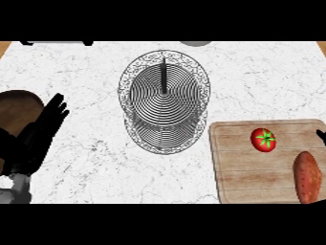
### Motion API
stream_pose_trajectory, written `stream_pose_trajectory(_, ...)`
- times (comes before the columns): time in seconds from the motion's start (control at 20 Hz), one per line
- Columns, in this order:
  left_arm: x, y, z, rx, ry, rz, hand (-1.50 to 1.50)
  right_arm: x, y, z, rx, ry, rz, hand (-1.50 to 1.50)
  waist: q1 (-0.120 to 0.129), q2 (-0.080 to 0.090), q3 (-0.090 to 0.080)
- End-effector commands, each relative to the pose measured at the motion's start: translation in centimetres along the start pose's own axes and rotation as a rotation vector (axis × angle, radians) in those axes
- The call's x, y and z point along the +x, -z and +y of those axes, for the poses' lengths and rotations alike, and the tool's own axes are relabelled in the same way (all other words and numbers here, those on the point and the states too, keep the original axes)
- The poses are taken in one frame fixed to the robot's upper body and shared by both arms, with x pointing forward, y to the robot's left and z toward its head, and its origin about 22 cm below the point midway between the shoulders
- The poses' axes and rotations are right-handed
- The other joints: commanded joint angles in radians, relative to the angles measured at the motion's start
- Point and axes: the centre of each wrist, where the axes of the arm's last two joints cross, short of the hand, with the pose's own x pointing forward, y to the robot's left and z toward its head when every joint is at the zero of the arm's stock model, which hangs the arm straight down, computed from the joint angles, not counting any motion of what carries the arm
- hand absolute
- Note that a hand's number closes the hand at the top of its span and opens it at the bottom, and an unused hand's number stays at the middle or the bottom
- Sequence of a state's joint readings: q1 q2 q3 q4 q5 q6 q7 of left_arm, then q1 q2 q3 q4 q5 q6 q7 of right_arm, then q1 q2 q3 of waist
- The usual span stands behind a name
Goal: Pick the sweet potato from the cutting board and place it in the tiered basket
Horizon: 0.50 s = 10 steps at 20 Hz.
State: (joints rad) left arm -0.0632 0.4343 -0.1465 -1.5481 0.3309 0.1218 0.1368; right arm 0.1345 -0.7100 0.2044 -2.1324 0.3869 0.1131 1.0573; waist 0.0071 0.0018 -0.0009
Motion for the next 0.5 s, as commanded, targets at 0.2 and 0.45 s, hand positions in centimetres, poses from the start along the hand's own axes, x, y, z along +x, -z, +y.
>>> stream_pose_trajectory(0.2, -0.6, -1.3, 1.1, 0.008, 0.003, 0.005, 0.0, 0.0, 0.5, 4.9, 0.002, -0.031, 0.114, -1.5, -0.004, -0.003, 0.001)
stream_pose_trajectory(0.45, -1.0, -0.2, -0.3, 0.02, -0.008, 0.008, 0.0, -2.5, 2.0, 5.4, -0.063, -0.086, 0.118, -1.5, -0.011, -0.003, 0.001)
